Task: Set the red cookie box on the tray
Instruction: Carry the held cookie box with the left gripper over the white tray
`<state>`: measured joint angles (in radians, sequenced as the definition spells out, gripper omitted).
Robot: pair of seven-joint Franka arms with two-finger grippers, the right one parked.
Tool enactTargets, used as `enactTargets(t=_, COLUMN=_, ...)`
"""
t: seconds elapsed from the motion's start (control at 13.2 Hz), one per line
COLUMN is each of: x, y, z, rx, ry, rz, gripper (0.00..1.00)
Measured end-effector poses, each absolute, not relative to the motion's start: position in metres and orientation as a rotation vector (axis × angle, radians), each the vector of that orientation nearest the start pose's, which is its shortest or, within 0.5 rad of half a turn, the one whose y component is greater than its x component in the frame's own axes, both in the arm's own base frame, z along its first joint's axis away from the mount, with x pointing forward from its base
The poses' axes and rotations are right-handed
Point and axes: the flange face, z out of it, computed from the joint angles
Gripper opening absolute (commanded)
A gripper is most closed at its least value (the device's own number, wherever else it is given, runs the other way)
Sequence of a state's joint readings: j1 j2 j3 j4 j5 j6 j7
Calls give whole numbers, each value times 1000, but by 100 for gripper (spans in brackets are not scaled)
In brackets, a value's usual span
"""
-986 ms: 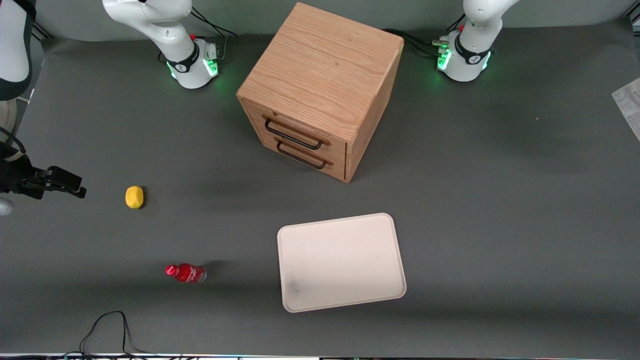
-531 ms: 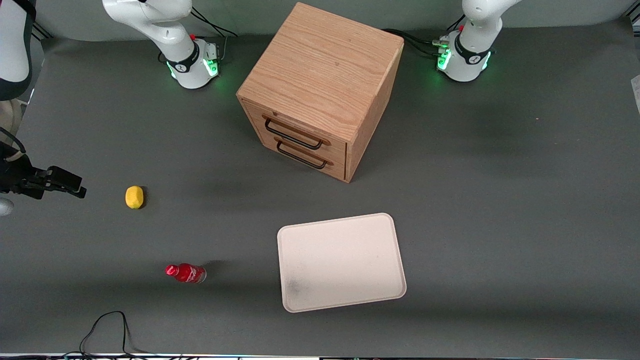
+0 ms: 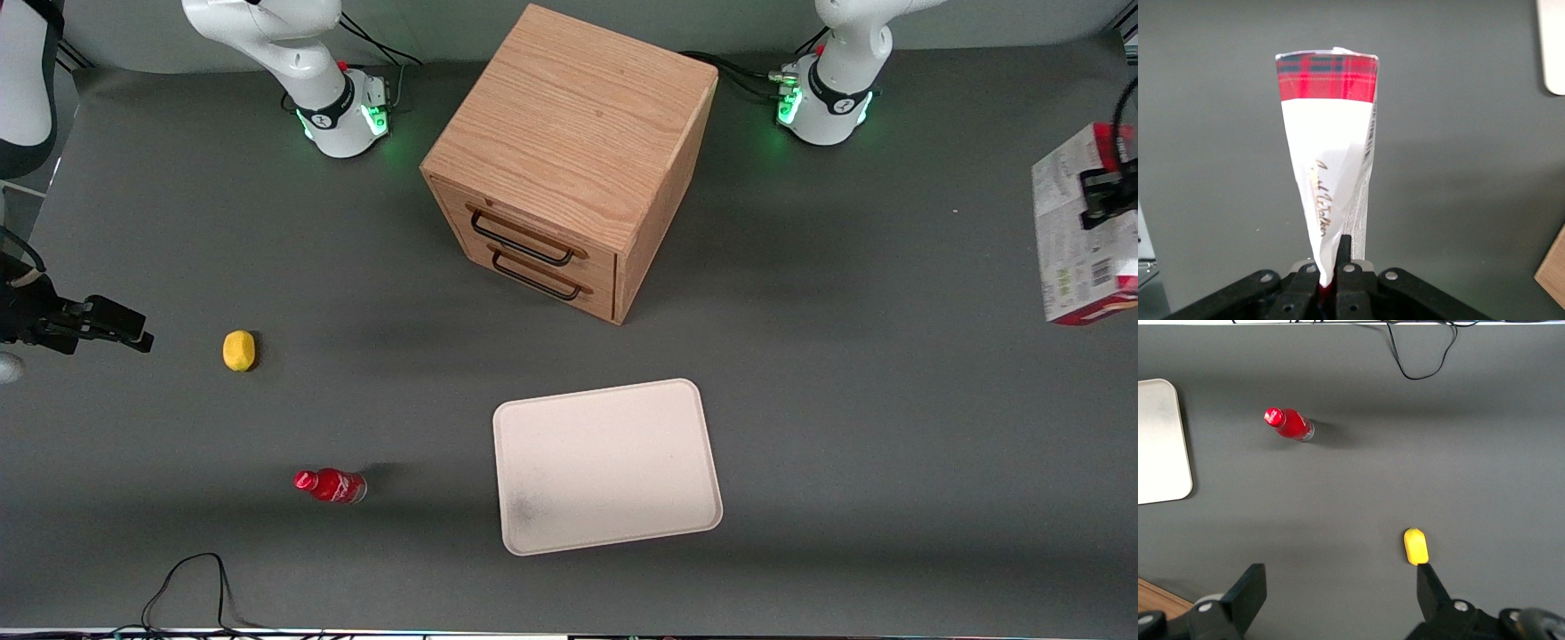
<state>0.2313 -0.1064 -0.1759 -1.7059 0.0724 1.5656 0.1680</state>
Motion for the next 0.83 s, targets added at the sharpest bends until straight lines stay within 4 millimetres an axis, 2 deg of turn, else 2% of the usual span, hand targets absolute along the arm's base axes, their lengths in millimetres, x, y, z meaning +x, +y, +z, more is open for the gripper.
enactTargets(t=0.3, x=534, y=-44, z=610, rx=-3105, ry=303, rz=62, gripper=0)
enactTargets(t=0.61, x=565, y=-134, z=609, rx=-3152, ry=267, rz=7, gripper=0)
enactTargets(t=0.83, x=595, y=-201, z=598, rx=-3197, ry=176, rz=-55, gripper=0)
